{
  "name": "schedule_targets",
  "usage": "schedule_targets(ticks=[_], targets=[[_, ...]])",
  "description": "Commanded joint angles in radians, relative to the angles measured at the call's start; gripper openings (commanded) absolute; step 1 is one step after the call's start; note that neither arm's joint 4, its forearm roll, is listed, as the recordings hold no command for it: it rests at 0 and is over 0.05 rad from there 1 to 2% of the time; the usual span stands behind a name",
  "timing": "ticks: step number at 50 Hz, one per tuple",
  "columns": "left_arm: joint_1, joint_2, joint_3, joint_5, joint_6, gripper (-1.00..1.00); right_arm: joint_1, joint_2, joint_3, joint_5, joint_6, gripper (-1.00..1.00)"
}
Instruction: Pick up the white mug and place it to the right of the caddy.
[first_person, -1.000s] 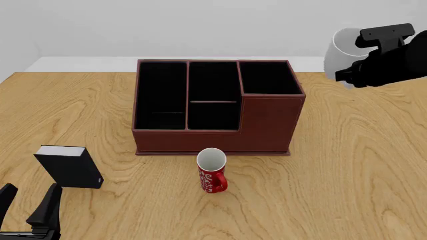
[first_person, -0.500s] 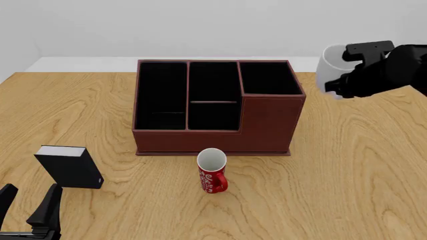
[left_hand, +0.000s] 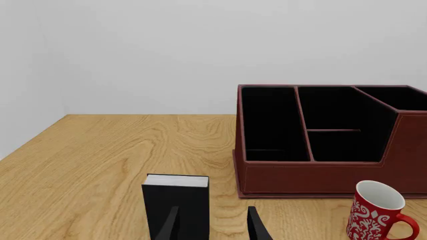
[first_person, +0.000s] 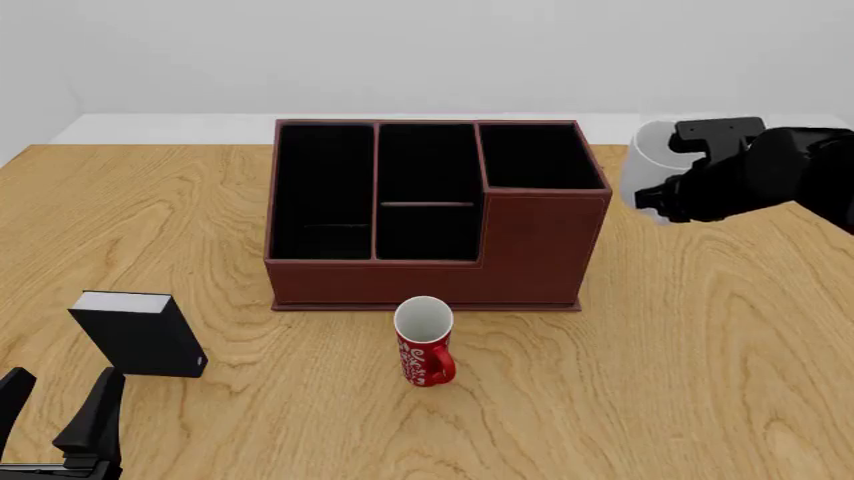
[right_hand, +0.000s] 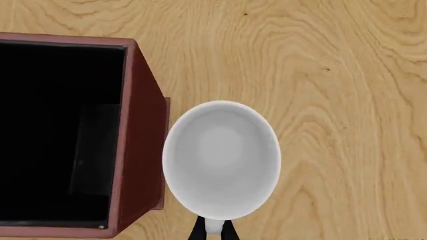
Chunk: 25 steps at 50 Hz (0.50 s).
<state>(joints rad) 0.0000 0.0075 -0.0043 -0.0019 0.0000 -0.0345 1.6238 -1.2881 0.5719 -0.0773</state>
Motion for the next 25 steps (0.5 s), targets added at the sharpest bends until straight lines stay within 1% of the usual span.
schedule_targets(ticks=[1,14,17,25], targets=[[0.0,0.0,0.0,0.0,0.0,1.0,-0.004,0.007,0.031,-0.036,0.021,-1.0],[0.0,0.0,0.0,0.0,0.0,1.0,-0.01,0.02,0.058,-0.057,0.027,-1.0],[0.0,0.0,0.0,0.0,0.0,1.0,-0.01,0.032,0.076,-0.071,0.019,-1.0],[0.0,0.0,0.0,0.0,0.0,1.0,-0.006,0.047,0.09,-0.09,0.029,-1.0]])
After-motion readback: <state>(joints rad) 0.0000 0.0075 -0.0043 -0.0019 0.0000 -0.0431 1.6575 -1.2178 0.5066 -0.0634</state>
